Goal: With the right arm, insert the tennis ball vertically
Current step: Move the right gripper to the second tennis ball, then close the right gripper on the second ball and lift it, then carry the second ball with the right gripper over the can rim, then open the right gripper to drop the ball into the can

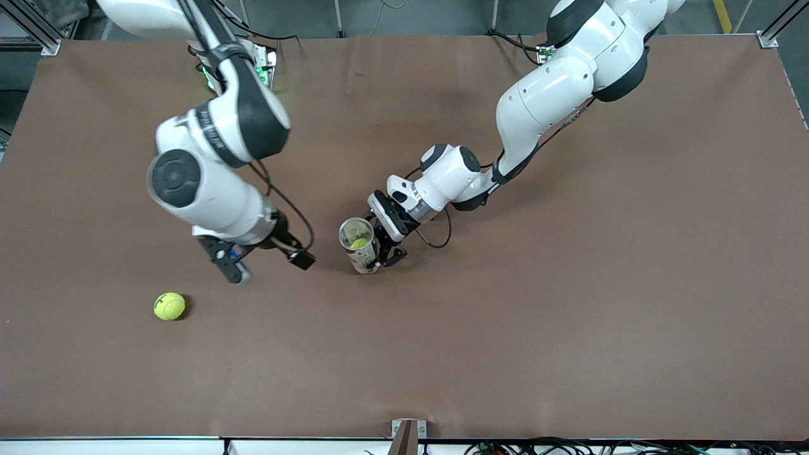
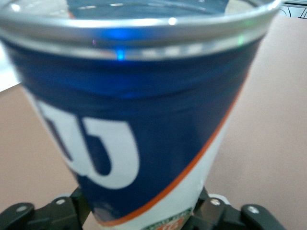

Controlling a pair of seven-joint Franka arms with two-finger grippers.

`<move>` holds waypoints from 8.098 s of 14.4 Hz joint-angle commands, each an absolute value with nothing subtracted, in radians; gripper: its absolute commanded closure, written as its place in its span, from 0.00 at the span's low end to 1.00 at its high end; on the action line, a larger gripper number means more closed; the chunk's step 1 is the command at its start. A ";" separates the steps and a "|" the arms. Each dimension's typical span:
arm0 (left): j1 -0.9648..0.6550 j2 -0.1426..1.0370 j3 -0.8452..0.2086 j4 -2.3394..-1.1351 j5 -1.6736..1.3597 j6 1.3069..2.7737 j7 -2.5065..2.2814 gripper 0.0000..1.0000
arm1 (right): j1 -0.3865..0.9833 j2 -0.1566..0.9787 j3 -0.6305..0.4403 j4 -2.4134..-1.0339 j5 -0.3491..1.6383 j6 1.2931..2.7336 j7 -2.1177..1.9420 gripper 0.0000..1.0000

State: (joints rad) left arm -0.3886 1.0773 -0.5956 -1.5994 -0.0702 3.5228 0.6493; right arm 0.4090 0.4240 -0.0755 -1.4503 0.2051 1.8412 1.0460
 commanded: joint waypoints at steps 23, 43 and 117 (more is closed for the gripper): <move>-0.391 1.072 -0.597 -1.603 -0.075 3.536 0.626 0.00 | 0.028 0.233 -0.063 -2.035 0.203 2.231 0.131 0.00; -0.362 1.043 -0.597 -1.666 -0.084 3.464 0.560 0.00 | -0.061 0.486 -0.055 -2.019 0.101 2.855 -0.158 0.00; -0.348 1.011 -0.597 -1.681 -0.067 3.410 0.571 0.00 | 0.630 0.437 -0.017 -1.543 0.072 2.106 1.376 0.98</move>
State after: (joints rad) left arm -0.3468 1.0334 -0.6003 -1.6682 -0.0686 3.4117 0.5691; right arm 0.6174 0.4169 -0.0081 -1.5773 0.0909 2.1120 1.3408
